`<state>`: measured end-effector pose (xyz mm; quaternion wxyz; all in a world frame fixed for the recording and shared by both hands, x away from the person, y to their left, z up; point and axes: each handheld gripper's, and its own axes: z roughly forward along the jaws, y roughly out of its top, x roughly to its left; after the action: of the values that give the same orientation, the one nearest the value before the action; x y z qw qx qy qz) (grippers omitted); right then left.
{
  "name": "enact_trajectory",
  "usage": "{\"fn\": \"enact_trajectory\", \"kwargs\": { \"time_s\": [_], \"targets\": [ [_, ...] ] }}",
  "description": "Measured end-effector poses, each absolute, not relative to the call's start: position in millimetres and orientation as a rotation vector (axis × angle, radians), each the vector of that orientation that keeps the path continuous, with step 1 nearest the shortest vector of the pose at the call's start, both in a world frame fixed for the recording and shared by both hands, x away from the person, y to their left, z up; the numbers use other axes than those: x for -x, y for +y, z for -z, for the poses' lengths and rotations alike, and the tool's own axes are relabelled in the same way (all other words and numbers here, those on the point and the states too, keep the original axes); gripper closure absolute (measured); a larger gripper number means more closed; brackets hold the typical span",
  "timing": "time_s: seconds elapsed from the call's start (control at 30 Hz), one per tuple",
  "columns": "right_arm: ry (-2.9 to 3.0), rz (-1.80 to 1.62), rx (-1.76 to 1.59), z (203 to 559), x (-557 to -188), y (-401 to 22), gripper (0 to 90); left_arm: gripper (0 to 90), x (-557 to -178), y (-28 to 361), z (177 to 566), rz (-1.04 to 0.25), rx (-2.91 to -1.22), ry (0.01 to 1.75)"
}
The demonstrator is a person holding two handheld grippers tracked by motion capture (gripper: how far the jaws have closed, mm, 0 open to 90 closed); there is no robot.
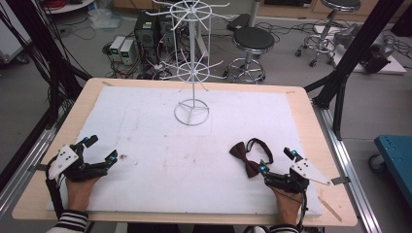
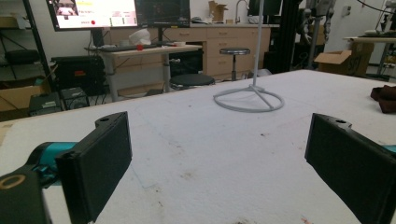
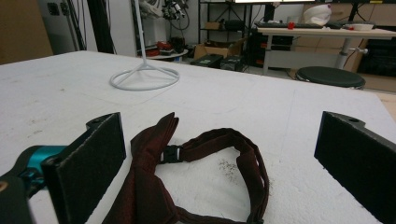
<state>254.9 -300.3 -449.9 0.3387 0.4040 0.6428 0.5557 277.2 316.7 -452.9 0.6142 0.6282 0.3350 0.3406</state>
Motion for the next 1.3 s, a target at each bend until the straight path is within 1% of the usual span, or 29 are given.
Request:
{"fn": "enact_trajectory", "kwargs": {
  "time_s": [0.8, 1.07, 1.3],
  "targets": [
    [1.634, -1.506, -1.079, 449, -255, -307, 1.1, 7.6, -277, 318, 453, -0.782, -1.444, 0.772],
    [1.644, -1.505, -1.051, 431, -255, -308, 1.2, 7.6, -277, 318, 453, -0.781, -1.446, 0.771],
    [1.646, -1.506, -1.057, 433, -254, -308, 1.2, 7.6, -277, 318, 453, -0.782, -1.444, 0.771]
  ]
}}
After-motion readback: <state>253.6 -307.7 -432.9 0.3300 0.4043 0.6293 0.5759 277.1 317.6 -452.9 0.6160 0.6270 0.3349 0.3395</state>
